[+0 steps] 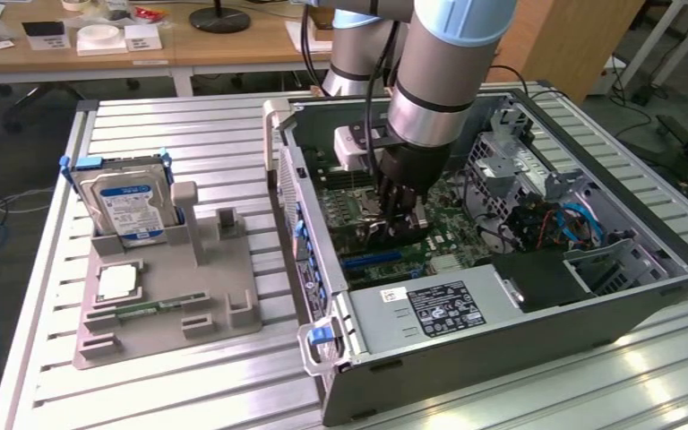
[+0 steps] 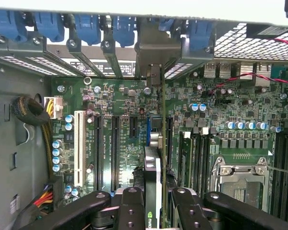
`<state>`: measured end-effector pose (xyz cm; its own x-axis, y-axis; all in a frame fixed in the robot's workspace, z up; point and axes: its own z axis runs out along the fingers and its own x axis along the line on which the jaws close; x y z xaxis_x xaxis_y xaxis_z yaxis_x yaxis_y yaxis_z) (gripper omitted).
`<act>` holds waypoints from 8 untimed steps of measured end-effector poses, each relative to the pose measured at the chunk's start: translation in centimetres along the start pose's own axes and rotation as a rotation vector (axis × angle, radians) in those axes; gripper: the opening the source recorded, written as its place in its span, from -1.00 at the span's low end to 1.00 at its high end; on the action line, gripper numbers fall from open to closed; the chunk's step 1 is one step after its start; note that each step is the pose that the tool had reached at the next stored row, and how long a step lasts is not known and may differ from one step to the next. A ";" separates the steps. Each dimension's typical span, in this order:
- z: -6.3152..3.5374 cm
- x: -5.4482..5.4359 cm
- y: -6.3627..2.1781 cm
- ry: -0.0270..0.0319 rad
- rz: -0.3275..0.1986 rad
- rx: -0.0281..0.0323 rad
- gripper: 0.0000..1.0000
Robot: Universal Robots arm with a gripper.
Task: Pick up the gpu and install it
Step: 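Insert the gpu into the slot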
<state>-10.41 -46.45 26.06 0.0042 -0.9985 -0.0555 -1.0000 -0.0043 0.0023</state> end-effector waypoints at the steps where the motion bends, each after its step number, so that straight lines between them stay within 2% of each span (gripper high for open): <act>1: 0.00 0.0 0.00 0.0014 0.000 -0.0011 -0.47; 8: 0.38 0.0 0.01 0.0020 0.000 -0.0018 -0.47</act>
<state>-10.41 -46.46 25.67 0.0040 -0.9986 -0.0535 -1.0000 -0.0043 0.0041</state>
